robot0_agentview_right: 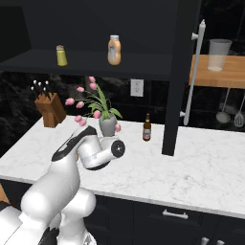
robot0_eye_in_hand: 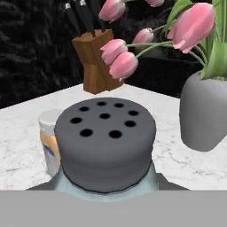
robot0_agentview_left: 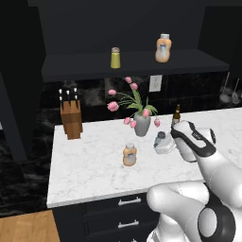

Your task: Put the shaker and condiment bottle from the counter next to their counterparts in the cabinet.

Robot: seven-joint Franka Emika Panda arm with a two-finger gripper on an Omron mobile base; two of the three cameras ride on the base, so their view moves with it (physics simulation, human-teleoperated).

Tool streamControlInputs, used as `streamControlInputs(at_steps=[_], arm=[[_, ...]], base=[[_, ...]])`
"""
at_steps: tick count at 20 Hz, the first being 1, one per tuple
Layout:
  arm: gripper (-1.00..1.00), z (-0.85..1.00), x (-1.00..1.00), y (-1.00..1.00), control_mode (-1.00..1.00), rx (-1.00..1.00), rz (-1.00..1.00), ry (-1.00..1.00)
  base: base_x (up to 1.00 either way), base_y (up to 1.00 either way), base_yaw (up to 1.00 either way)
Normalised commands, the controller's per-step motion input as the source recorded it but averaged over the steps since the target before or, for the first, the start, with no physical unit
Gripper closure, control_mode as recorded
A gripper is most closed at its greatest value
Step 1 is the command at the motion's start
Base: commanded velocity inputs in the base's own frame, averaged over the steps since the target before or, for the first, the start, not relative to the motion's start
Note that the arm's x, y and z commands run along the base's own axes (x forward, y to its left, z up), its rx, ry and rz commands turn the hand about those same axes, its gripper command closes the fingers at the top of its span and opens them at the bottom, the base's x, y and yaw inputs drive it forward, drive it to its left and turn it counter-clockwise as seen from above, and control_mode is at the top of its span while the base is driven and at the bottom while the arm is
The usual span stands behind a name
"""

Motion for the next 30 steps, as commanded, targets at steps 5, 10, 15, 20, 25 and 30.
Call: streamControlInputs(at_steps=[5, 10, 15, 20, 25, 30], arm=[[1.00, 0.17, 0.00, 0.00, -1.00, -0.01, -0.28, -0.09], [1.00, 0.49, 0.00, 0.00, -1.00, -0.05, -0.23, -0.14], [1.00, 0.57, 0.00, 0.03, -1.00, -0.07, -0.25, -0.14], [1.00, 0.85, 0.00, 0.30, -1.00, -0.13, -0.18, -0.06], [1.00, 1.00, -0.01, 0.36, -1.00, -0.15, 0.00, -0.02], [1.00, 1.00, -0.02, 0.25, -1.00, -0.07, -0.02, 0.01]], base=[[0.00, 0.00, 0.00], [0.00, 0.00, 0.00], [0.00, 0.00, 0.00], [0.00, 0.00, 0.00], [0.00, 0.00, 0.00], [0.00, 0.00, 0.00]])
